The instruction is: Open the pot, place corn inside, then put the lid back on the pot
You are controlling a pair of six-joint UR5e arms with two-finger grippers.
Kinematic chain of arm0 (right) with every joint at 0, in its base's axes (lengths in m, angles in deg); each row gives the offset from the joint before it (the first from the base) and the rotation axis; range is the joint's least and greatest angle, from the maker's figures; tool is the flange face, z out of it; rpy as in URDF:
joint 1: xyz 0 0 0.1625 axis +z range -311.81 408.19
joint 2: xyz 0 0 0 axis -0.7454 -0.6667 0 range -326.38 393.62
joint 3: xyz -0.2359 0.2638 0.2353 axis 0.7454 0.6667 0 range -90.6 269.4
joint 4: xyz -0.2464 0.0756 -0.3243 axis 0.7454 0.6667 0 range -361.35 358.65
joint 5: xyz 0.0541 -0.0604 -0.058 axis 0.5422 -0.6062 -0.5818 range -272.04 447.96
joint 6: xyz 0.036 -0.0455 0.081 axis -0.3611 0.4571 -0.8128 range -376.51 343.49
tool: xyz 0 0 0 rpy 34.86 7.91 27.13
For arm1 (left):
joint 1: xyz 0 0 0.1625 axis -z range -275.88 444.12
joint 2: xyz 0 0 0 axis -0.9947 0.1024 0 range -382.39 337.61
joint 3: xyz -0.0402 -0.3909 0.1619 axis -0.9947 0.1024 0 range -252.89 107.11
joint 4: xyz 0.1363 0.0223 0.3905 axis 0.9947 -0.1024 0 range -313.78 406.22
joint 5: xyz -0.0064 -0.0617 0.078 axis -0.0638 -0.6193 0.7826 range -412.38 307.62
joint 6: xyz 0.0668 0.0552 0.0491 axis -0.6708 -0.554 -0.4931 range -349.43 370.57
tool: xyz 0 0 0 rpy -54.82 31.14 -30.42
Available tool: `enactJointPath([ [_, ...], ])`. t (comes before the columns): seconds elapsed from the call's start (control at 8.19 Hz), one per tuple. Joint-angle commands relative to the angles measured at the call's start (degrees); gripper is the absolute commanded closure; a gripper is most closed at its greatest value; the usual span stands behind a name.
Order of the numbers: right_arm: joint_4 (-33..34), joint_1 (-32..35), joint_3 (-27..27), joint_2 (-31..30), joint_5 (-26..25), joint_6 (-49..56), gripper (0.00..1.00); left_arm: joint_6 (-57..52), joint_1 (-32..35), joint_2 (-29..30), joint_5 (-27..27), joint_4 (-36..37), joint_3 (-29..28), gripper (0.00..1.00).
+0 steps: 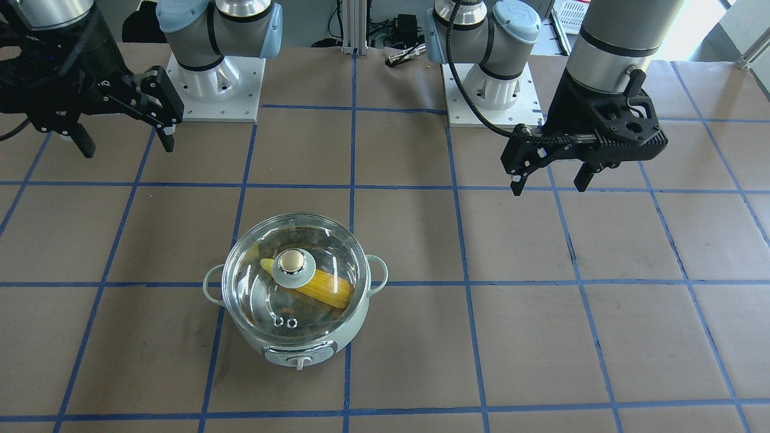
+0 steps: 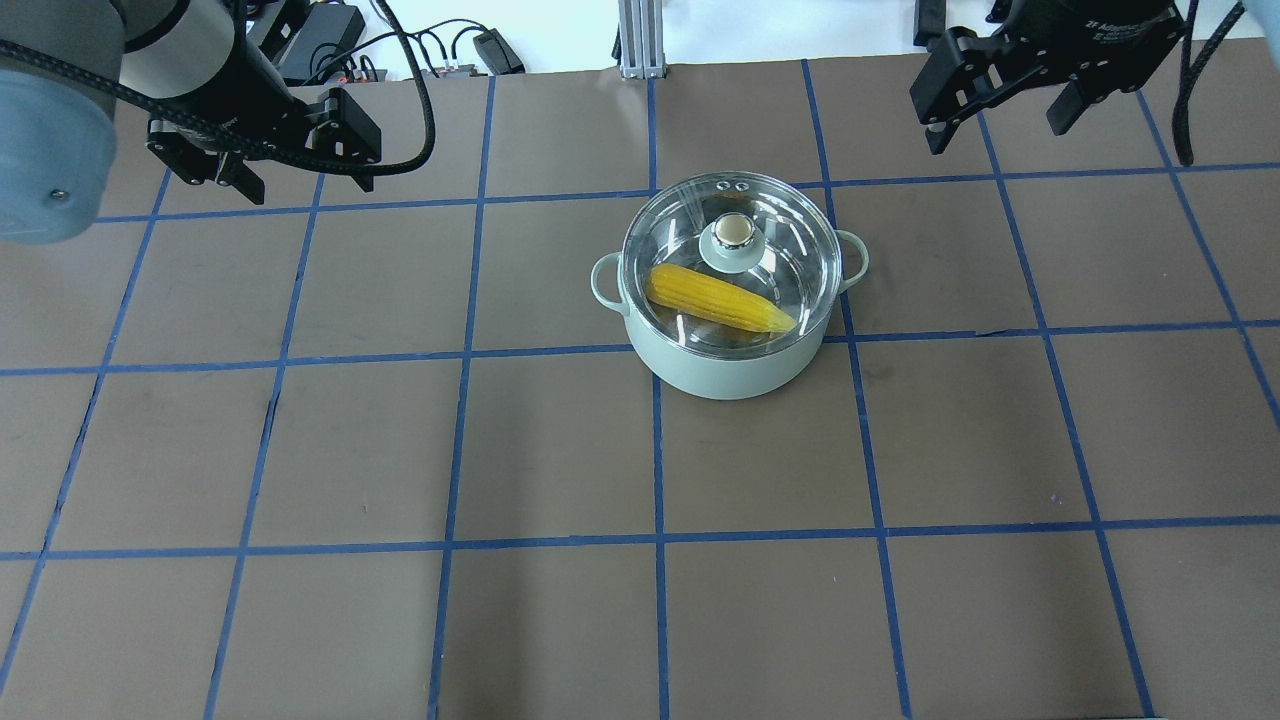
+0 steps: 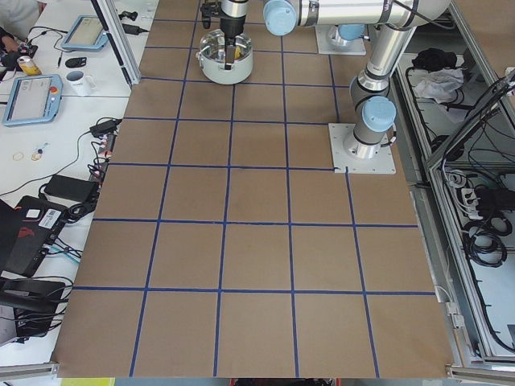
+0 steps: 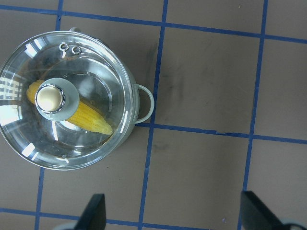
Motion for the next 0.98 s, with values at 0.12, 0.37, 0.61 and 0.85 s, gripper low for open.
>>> enactJointPath([
  [0.12, -0.1, 0.1, -0.2, -0.1, -0.1, 0.2, 0.0, 0.0, 0.0, 0.0, -0.3, 0.0, 0.0, 0.0],
  [0.37, -0.1, 0.1, -0.2, -0.1, -0.1, 0.2, 0.0, -0.1, 0.0, -0.6, -0.1, -0.1, 0.1, 0.0],
  [0.61, 0.1, 0.1, -0.2, 0.0, -0.1, 0.5, 0.0, -0.1, 0.0, -0.5, 0.0, -0.1, 0.1, 0.0],
  [0.85, 0.1, 0.1, -0.2, 0.0, -0.1, 0.5, 0.0, -0.1, 0.0, -0.6, 0.1, -0.1, 0.1, 0.0],
])
